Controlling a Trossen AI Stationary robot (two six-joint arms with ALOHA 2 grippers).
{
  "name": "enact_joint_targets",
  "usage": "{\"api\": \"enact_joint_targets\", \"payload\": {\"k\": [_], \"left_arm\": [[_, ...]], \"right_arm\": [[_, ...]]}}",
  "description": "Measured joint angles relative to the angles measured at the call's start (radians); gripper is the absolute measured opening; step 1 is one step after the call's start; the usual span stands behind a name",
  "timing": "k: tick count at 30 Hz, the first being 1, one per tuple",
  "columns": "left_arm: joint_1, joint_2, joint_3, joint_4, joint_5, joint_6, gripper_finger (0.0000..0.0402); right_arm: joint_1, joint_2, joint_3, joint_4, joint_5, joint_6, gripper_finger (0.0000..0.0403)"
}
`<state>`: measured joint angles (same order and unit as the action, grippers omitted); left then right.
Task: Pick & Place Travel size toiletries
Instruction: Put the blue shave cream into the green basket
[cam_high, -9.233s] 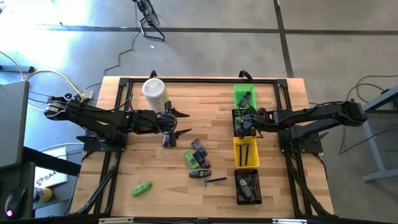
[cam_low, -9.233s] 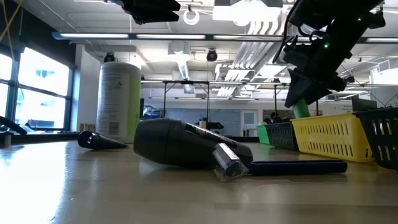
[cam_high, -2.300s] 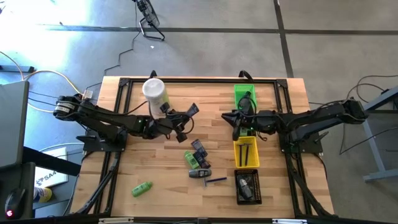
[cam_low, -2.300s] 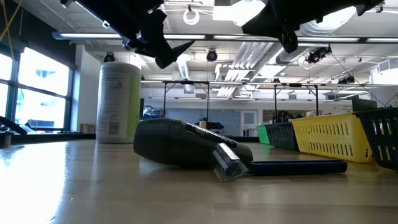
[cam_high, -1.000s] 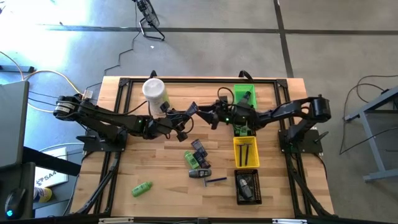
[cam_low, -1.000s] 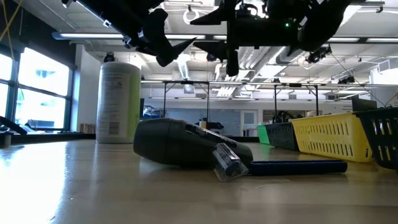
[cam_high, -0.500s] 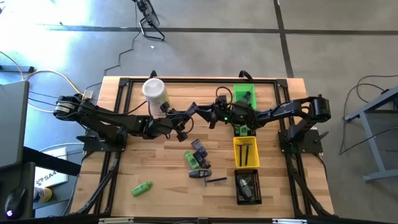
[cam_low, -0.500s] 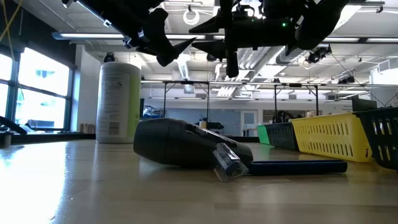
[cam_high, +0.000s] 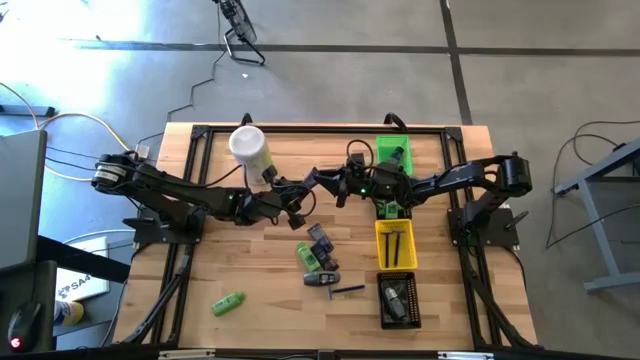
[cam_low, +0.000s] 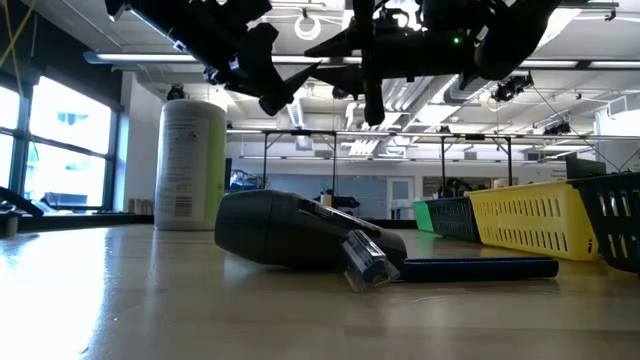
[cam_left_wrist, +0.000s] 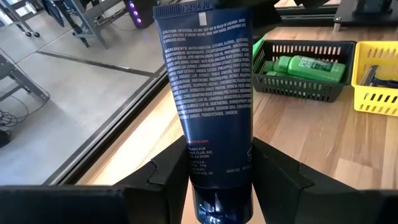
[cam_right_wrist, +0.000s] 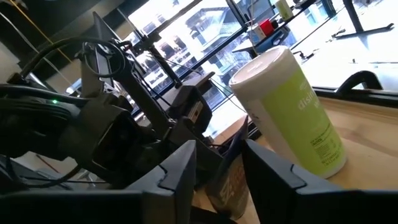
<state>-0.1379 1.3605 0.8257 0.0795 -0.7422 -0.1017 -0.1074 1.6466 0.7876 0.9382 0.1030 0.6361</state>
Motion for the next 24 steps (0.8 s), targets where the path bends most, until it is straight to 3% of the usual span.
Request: {"api": "enact_joint_targets", "payload": {"k": [18,24], "left_arm": [[0.000,0.000,0.000,0.000,-0.004,0.000,0.0149],[0.000,0.000,0.000,0.000,-0.001,0.000,0.0149]], "right_arm": [[0.000,0.000,-0.001,-0.007,0.030,-0.118,0.0009],[0.000,0.000,-0.001,-0.007,0.029,-0.121,0.0005]]}}
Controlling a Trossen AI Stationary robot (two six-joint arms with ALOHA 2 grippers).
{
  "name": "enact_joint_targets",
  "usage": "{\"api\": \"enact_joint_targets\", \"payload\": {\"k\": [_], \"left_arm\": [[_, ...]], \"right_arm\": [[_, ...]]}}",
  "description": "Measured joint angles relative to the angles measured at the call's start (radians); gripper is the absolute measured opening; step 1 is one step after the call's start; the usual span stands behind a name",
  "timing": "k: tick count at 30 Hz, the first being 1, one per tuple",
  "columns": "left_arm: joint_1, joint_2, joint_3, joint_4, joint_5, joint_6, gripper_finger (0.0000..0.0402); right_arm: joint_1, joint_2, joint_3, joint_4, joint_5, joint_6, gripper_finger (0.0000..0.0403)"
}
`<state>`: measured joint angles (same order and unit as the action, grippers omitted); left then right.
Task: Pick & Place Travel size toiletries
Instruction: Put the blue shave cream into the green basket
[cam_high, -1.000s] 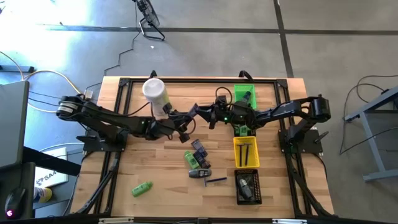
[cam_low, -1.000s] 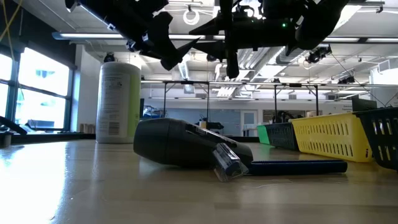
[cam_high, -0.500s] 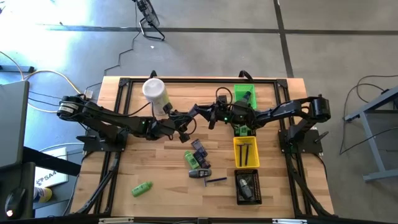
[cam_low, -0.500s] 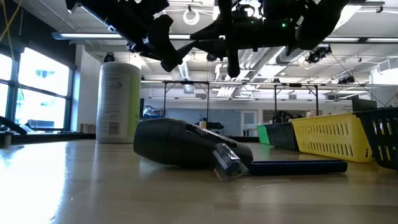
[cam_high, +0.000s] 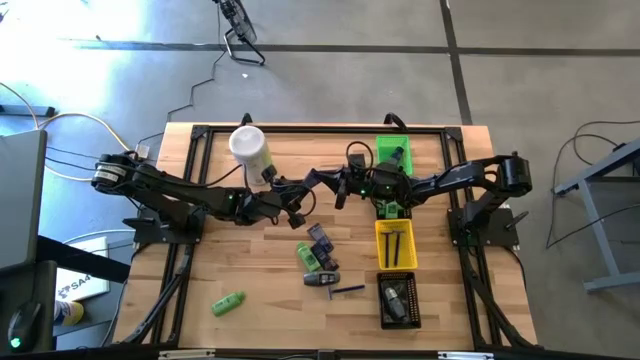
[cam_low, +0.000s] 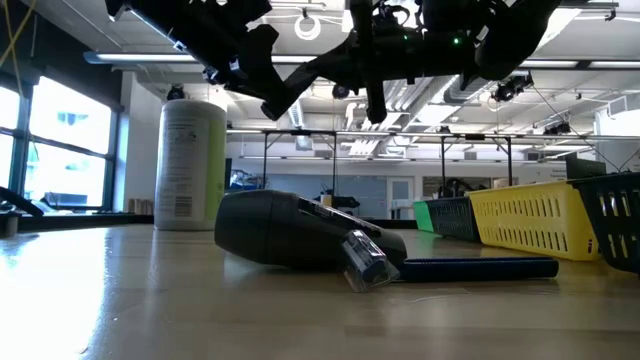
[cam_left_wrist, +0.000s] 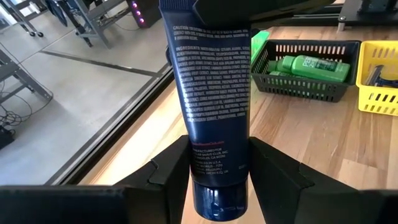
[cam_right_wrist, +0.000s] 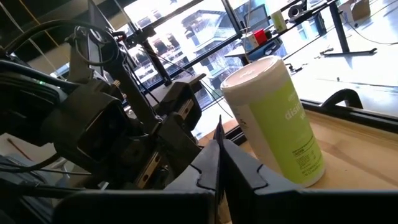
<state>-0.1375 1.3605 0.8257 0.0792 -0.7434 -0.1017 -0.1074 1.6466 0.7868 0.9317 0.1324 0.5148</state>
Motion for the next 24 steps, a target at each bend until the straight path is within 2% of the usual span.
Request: {"api": "enact_joint_targets", "payload": {"k": [10,19,24], "left_arm": [[0.000,0.000,0.000,0.000,0.001,0.000,0.0156],[0.000,0.000,0.000,0.003,0.009,0.000,0.0224],[0.000,-0.018,0.000,-0.003,0.002,0.000,0.0234]], "right_arm": [[0.000,0.000,0.000,0.001,-0.006,-0.009,0.0004],[0.000,0.000,0.000,0.005,-0.005,-0.033,0.0004],[-0.006,0.000,0.000,-0.001,0.000,-0.068,0.0004]]}}
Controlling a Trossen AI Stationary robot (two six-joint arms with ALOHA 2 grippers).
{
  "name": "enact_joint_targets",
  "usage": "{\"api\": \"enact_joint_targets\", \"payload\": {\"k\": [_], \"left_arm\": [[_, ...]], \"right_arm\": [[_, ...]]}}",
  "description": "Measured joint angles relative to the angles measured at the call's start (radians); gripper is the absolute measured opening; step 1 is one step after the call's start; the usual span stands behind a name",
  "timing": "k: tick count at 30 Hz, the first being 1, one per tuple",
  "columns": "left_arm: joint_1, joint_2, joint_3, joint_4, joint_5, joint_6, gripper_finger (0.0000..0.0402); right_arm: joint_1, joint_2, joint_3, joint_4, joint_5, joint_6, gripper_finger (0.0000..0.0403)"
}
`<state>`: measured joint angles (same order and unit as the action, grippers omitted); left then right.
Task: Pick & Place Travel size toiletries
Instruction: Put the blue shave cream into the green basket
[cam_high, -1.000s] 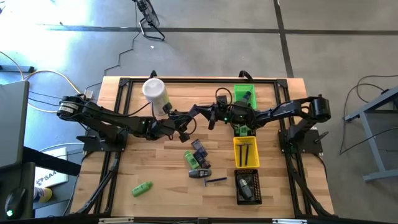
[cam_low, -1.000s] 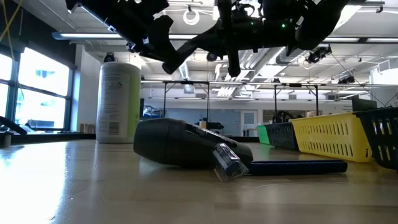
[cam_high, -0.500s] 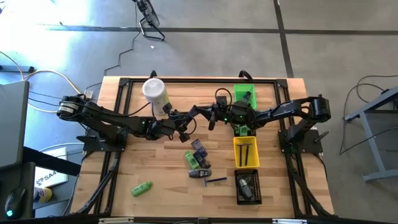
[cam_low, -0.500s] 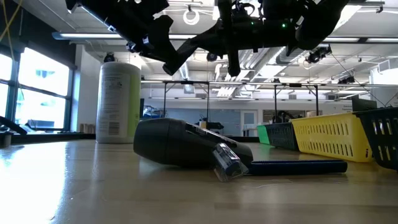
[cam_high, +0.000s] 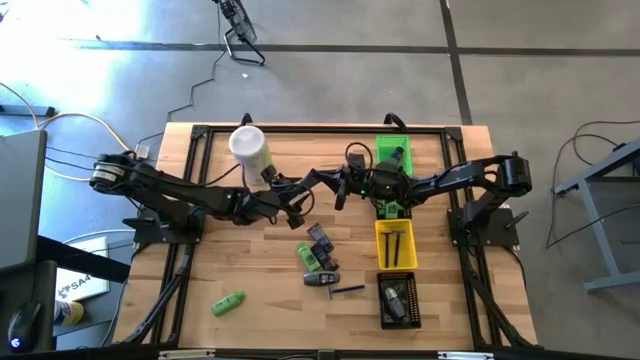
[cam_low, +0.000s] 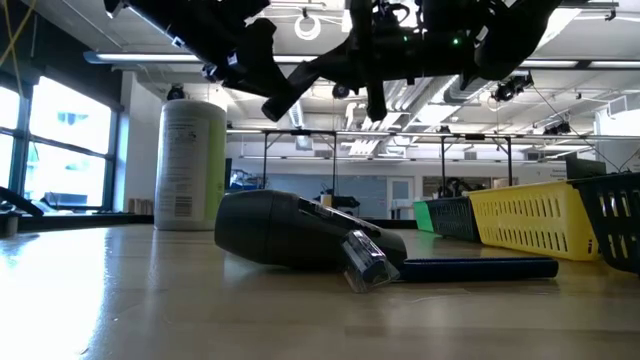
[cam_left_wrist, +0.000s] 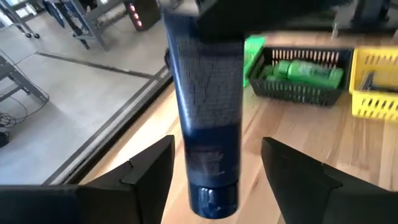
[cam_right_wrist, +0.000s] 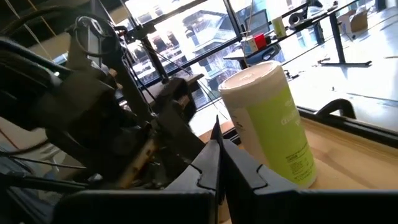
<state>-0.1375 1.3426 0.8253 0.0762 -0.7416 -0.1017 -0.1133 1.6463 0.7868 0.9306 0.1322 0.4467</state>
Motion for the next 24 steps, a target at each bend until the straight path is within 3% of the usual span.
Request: {"api": "enact_joint_targets", "payload": {"k": [4,12,19,24], "left_arm": [[0.000,-0.033,-0.001,-0.014,-0.010,0.000,0.0235],[0.000,-0.094,-0.001,-0.083,-0.018,-0.035,0.0235],[0.000,-0.095,0.000,-0.138,-0.009,-0.090,0.0235],[0.000,-0.095,0.000,-0.139,-0.009,-0.090,0.0235]], "right_arm": [[-0.009,-0.001,0.000,-0.057,0.032,-0.009,0.0004],[-0.013,-0.045,0.000,-0.253,0.196,-0.089,0.0004],[-0.013,-0.185,0.000,-0.484,0.346,-0.166,0.0004],[-0.013,-0.329,0.000,-0.739,0.506,-0.191,0.0004]]}}
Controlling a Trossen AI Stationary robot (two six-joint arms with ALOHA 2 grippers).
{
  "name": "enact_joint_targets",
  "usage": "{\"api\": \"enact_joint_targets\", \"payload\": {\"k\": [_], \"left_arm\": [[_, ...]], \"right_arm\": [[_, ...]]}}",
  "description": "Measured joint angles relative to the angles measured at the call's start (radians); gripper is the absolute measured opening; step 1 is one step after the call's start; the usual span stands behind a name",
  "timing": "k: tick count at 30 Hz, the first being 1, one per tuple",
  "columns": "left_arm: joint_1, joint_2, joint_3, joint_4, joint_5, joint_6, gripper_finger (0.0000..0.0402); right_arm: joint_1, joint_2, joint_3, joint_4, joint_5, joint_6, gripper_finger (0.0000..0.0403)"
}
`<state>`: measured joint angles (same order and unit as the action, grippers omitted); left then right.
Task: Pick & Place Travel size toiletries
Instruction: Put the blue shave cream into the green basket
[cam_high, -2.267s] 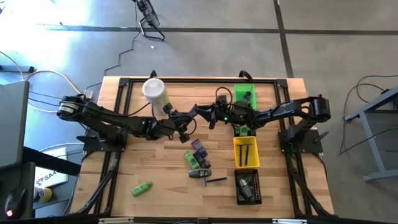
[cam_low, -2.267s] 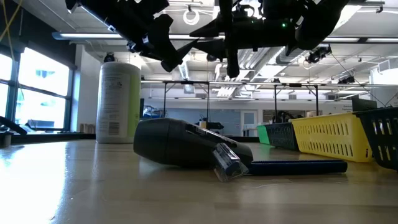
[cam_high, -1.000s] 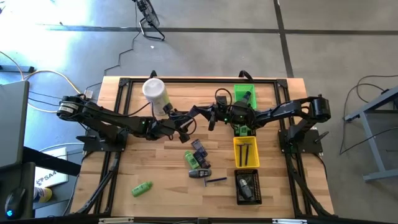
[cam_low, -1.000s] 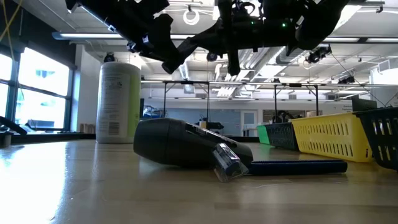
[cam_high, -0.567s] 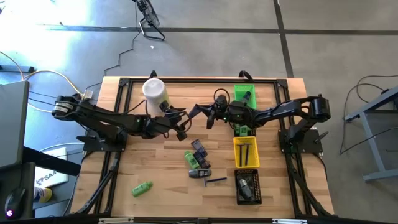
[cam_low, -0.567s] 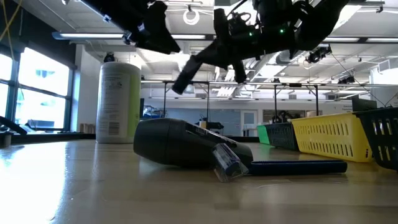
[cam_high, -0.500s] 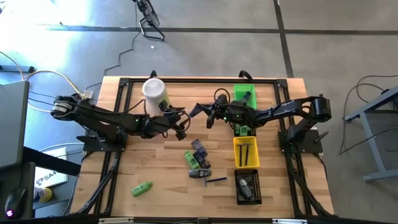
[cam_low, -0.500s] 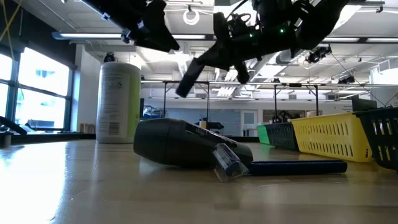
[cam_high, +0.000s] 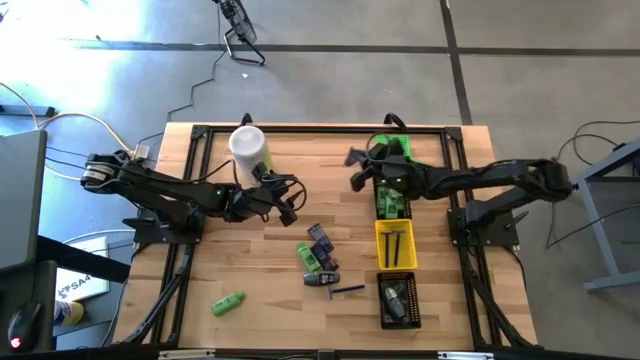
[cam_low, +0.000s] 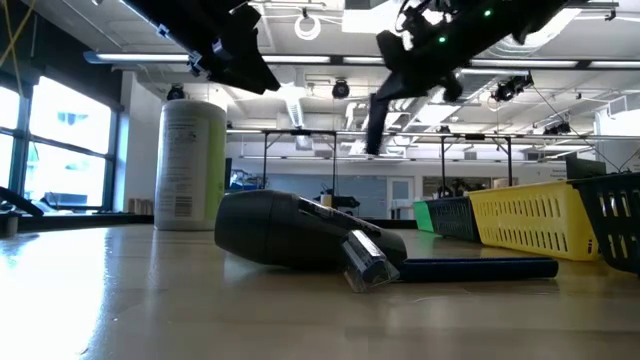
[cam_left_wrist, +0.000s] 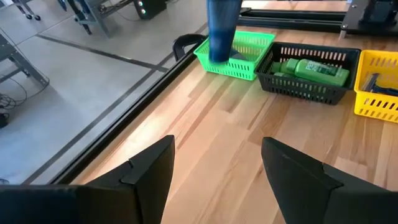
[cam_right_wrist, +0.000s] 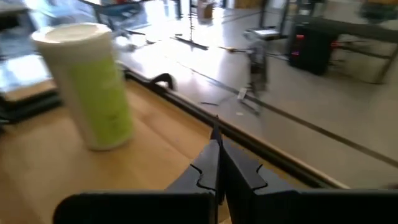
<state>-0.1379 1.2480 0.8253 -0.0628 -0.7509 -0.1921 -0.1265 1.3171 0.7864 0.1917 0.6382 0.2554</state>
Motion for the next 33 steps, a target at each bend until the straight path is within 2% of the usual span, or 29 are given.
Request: {"api": "enact_joint_targets", "payload": {"k": [7,12,21,27,33], "left_arm": [[0.000,0.000,0.000,0.002,0.000,0.000,0.0235],[0.000,0.000,0.000,0.002,0.000,0.000,0.0235],[0.000,0.000,0.000,0.002,-0.001,-0.023,0.0235],[0.000,0.000,0.000,0.002,0.001,-0.027,0.0235],[0.000,0.000,0.000,0.002,0.009,-0.027,0.0235]], "right_arm": [[0.000,-0.182,0.000,-0.281,0.124,0.036,0.0004],[-0.007,-0.232,0.000,-0.387,0.174,0.076,0.0004],[-0.110,-0.199,0.000,-0.637,0.145,0.272,0.0004],[-0.172,-0.151,0.000,-0.645,0.075,0.276,0.0004],[-0.215,-0.087,0.000,-0.651,0.060,0.273,0.0004]]}}
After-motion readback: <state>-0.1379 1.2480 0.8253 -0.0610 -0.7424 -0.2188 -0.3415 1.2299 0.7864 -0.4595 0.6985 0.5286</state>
